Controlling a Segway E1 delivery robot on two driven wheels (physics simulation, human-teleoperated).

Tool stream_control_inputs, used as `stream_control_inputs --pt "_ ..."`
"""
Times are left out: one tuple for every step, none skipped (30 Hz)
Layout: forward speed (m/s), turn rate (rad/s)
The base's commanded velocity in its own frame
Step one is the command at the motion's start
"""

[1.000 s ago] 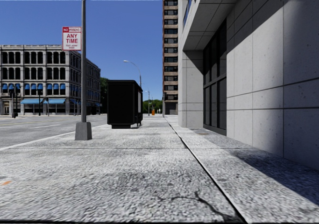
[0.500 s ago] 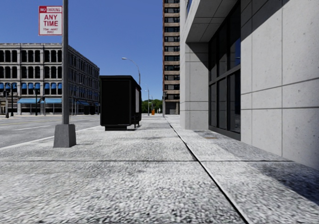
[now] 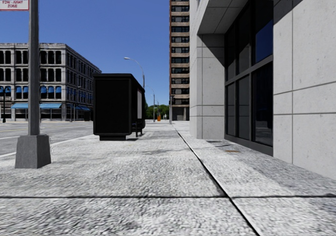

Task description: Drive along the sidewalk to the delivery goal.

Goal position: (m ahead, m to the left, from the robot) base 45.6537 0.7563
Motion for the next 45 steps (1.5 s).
stream_control_inputs --pt "2.0 0.0" --pt "2.0 0.0" --pt "2.0 0.0" --pt "2.0 0.0" --pt "2.0 0.0" --pt "2.0 0.0" --pt "2.0 0.0" --pt "2.0 0.0" --pt "2.0 0.0" --pt "2.0 0.0" --pt "2.0 0.0" --pt "2.0 0.0" --pt "2.0 0.0" --pt "2.0 0.0" --pt "2.0 0.0" --pt "2.0 0.0" --pt "2.0 0.0" --pt "2.0 0.0" --pt "2.0 0.0" --pt "2.0 0.0" --pt "2.0 0.0" --pt "2.0 0.0" --pt "2.0 0.0" --pt "2.0 0.0" --pt "2.0 0.0" --pt "2.0 0.0" --pt "2.0 0.0" --pt "2.0 0.0" --pt "2.0 0.0" --pt "2.0 0.0" --pt "2.0 0.0" --pt "2.0 0.0" --pt "2.0 0.0" --pt "2.0 0.0" --pt "2.0 0.0" --pt "2.0 0.0" --pt "2.0 0.0" --pt "2.0 0.0" --pt "2.0 0.0" --pt "2.0 0.0" --pt "2.0 0.0" --pt "2.0 0.0" --pt "2.0 0.0" --pt "2.0 0.0" --pt "2.0 0.0"
